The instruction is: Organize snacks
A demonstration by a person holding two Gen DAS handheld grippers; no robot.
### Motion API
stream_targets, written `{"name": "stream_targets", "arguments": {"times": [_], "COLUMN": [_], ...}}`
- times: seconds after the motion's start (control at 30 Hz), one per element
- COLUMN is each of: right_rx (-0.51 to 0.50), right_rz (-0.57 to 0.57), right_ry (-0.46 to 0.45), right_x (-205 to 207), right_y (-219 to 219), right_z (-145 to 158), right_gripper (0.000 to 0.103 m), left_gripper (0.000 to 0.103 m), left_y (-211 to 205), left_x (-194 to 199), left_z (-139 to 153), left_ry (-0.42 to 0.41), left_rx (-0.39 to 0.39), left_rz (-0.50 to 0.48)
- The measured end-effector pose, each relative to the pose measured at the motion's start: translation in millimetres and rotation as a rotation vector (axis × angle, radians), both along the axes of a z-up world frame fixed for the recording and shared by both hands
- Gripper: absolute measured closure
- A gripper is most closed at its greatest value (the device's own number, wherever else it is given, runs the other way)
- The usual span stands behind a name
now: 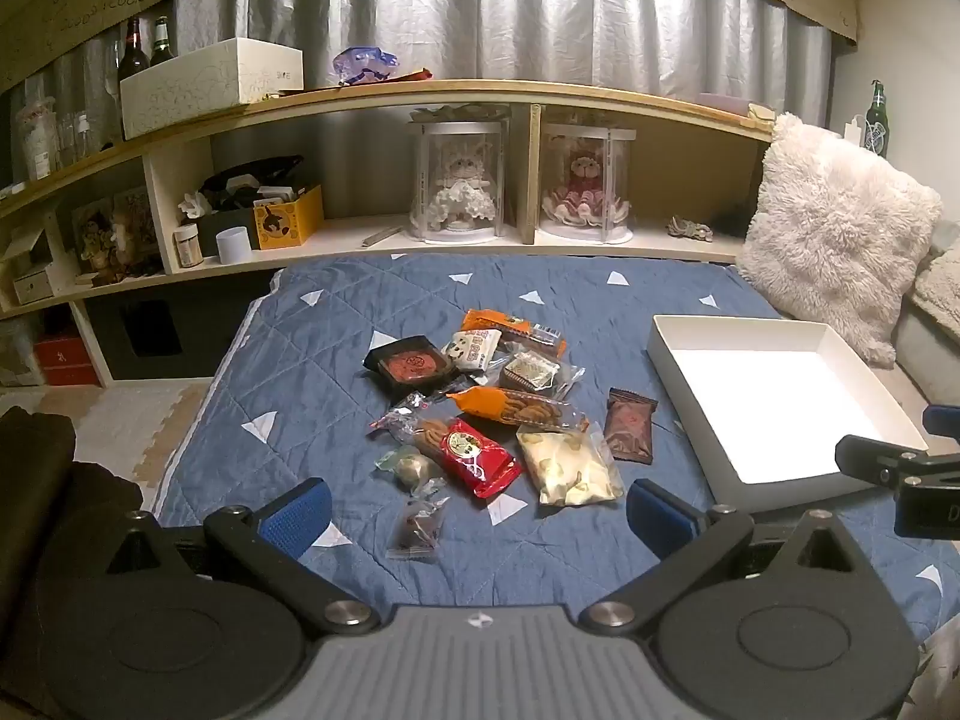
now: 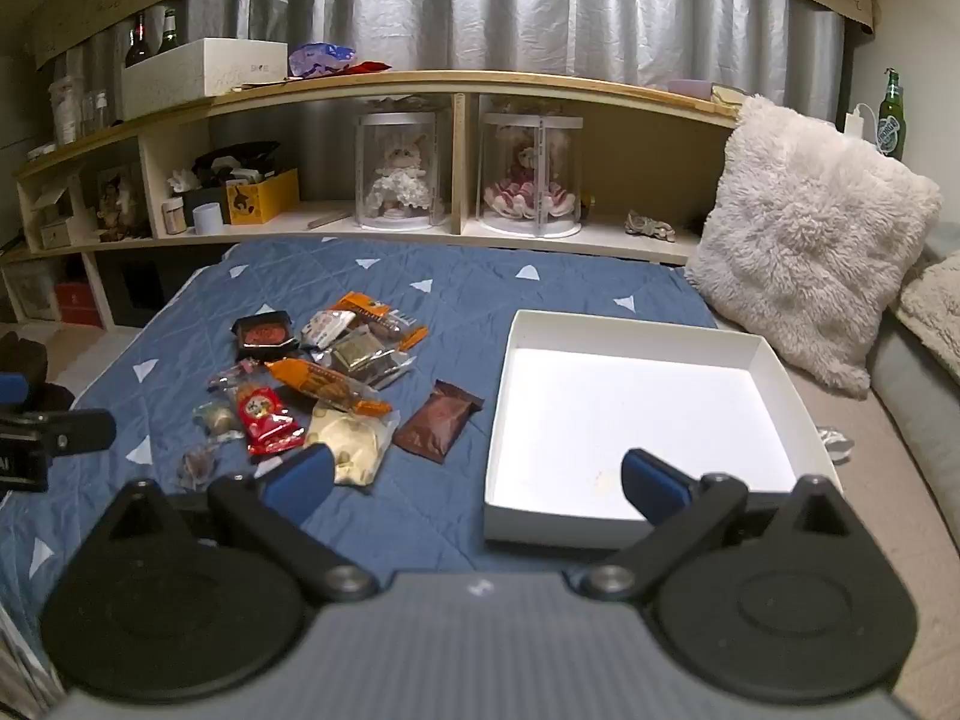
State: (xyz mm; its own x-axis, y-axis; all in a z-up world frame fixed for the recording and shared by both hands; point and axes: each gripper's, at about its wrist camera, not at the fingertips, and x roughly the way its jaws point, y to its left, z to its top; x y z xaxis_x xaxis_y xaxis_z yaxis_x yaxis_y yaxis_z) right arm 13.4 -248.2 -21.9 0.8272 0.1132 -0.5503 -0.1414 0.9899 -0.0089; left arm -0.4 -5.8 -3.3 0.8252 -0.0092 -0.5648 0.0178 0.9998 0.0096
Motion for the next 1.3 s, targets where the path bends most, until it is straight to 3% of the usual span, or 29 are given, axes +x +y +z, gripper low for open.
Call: {"name": "stream_targets", "arguments": {"times": [1.0,1.3], "right_rx": [0.004,-0.018], "right_rz": [-0.016,0.034], "right_ry": [-0.015,-0.065], "right_x": [4,26], "right_y": [-1,14], "right_z": [0,0], "right_gripper": [0.001,0.001], "left_gripper": [0.000,0.000], "left_y": [-4,-5], "left_x": [4,28], "left_z": [-3,3], "left_ry": [0.010,-0.062], "left_rx": [-0.021,0.067], "left_rz": [-0.003,0.023]}}
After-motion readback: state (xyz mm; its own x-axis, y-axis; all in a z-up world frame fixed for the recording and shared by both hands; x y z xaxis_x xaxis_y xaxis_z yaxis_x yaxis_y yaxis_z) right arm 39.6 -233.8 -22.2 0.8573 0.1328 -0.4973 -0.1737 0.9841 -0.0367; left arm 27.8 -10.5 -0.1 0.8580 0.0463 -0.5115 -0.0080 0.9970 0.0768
